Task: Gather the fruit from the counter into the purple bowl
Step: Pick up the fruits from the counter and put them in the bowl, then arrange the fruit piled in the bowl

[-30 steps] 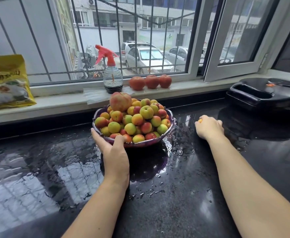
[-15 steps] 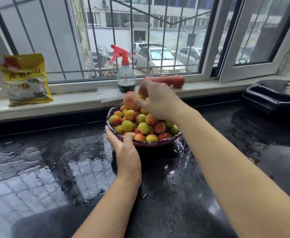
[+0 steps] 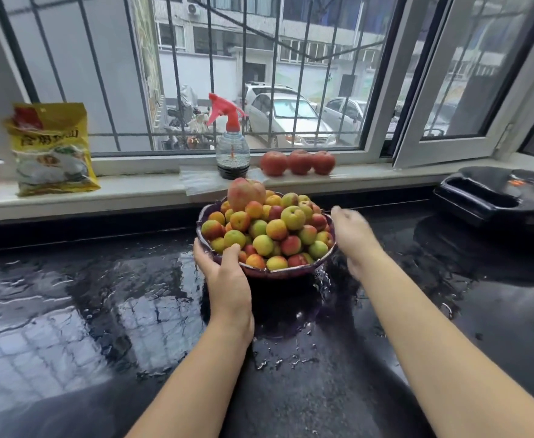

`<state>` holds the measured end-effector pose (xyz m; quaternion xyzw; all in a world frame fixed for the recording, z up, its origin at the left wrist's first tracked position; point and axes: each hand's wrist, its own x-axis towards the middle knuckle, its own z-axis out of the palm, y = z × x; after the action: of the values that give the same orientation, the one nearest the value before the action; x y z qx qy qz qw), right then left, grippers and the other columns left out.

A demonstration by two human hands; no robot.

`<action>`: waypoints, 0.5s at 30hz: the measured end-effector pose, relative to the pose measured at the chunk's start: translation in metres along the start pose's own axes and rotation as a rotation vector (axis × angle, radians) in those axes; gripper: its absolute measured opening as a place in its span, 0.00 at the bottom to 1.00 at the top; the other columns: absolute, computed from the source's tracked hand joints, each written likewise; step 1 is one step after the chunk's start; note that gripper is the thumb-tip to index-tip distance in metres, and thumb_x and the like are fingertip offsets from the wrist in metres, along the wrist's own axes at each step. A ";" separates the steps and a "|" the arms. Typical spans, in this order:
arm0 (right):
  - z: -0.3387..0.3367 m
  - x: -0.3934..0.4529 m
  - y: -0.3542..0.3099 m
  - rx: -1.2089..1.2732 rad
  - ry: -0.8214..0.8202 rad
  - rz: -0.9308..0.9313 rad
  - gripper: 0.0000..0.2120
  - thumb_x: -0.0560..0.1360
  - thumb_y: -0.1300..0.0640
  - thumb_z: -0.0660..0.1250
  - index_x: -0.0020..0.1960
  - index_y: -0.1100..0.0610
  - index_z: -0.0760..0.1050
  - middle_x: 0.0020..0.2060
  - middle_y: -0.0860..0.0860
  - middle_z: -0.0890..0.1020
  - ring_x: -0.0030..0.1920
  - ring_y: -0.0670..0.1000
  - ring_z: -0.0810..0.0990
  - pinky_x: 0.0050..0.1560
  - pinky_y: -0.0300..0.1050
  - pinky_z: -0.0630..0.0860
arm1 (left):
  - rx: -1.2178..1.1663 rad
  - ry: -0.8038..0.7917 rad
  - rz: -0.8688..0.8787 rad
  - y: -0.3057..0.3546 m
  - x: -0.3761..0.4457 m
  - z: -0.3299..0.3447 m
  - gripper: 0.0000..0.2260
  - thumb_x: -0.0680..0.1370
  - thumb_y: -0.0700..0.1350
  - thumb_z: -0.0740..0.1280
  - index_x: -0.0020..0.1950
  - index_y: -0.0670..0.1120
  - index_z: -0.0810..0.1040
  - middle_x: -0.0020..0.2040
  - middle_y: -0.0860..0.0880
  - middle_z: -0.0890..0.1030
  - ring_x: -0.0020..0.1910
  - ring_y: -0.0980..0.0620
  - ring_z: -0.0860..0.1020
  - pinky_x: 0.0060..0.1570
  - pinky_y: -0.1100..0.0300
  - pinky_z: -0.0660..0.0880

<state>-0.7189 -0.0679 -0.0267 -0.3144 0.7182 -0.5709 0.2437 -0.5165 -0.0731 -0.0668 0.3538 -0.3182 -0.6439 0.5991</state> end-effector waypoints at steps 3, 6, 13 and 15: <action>0.007 -0.004 0.011 0.446 -0.242 0.329 0.29 0.84 0.37 0.49 0.62 0.56 0.79 0.53 0.58 0.86 0.54 0.61 0.85 0.56 0.61 0.80 | 0.011 0.021 -0.046 0.013 0.009 0.001 0.31 0.75 0.38 0.62 0.77 0.55 0.69 0.69 0.44 0.80 0.65 0.43 0.81 0.66 0.40 0.78; 0.017 -0.015 0.003 0.521 -0.174 0.364 0.27 0.84 0.39 0.49 0.66 0.55 0.78 0.54 0.59 0.86 0.53 0.64 0.85 0.54 0.72 0.78 | 0.000 0.039 -0.097 0.027 0.010 0.000 0.29 0.72 0.30 0.58 0.67 0.51 0.80 0.58 0.41 0.85 0.52 0.42 0.82 0.57 0.41 0.80; 0.022 -0.094 -0.031 0.423 -0.052 0.241 0.22 0.85 0.42 0.53 0.58 0.55 0.79 0.48 0.57 0.86 0.47 0.59 0.86 0.40 0.58 0.84 | 0.019 0.019 -0.117 0.084 -0.019 -0.030 0.27 0.72 0.32 0.57 0.63 0.52 0.83 0.49 0.47 0.85 0.47 0.46 0.82 0.46 0.51 0.80; 0.028 -0.130 -0.042 0.402 -0.102 0.254 0.22 0.85 0.41 0.53 0.58 0.54 0.79 0.49 0.57 0.86 0.49 0.59 0.85 0.39 0.57 0.84 | 0.043 0.020 -0.110 0.108 -0.035 -0.055 0.27 0.72 0.33 0.58 0.64 0.53 0.83 0.54 0.45 0.86 0.51 0.44 0.83 0.50 0.47 0.81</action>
<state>-0.6034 0.0020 0.0064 -0.1954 0.6108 -0.6504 0.4072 -0.4109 -0.0456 -0.0041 0.3900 -0.3059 -0.6652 0.5584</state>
